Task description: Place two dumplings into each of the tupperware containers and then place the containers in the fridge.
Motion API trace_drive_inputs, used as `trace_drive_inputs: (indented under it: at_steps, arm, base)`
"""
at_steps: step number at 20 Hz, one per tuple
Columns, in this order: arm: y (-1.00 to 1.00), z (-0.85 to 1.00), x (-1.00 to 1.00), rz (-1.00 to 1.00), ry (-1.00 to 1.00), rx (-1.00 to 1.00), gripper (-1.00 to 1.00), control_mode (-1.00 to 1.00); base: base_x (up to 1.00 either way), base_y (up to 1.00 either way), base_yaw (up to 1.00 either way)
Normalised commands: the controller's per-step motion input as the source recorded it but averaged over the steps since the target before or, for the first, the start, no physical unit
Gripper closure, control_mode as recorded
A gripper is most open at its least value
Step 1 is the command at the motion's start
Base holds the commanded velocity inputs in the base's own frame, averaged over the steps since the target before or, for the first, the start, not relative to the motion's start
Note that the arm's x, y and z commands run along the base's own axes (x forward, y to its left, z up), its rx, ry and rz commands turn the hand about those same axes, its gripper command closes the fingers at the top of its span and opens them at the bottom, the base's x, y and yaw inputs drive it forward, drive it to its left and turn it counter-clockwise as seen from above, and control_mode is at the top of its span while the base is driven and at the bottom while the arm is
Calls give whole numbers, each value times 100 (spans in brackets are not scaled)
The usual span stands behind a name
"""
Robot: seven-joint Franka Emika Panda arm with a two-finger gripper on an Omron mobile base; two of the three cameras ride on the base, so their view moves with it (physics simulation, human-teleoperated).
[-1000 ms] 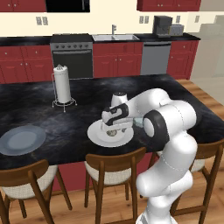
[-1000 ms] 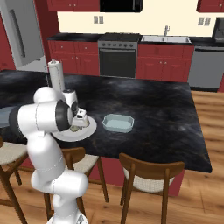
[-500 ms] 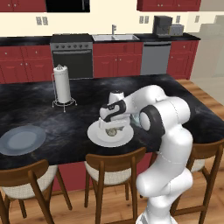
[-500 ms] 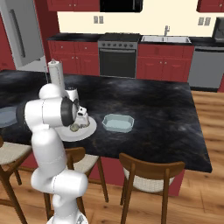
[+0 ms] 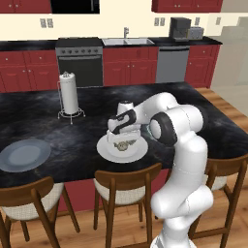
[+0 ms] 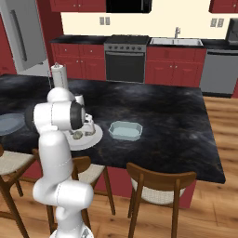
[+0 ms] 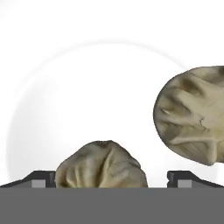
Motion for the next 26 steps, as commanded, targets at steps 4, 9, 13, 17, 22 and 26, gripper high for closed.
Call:
trace_drive_inputs:
  at_steps: [4,9,13,17,22,26]
  arm:
    - [0,-13,0,0,3,0,-100,-100]
    - [0,-1,0,0,0,0,-100,-100]
    - [0,-1,-7,0,0,0,-100,-100]
    - [0,0,-15,0,0,0,-100,-100]
    - [0,0,-18,0,0,0,-100,-100]
    - [0,0,-2,0,0,0,-100,-100]
  base:
    - [0,0,0]
    - [0,0,0]
    - [0,0,0]
    - [0,0,0]
    - [0,0,0]
    - [0,0,0]
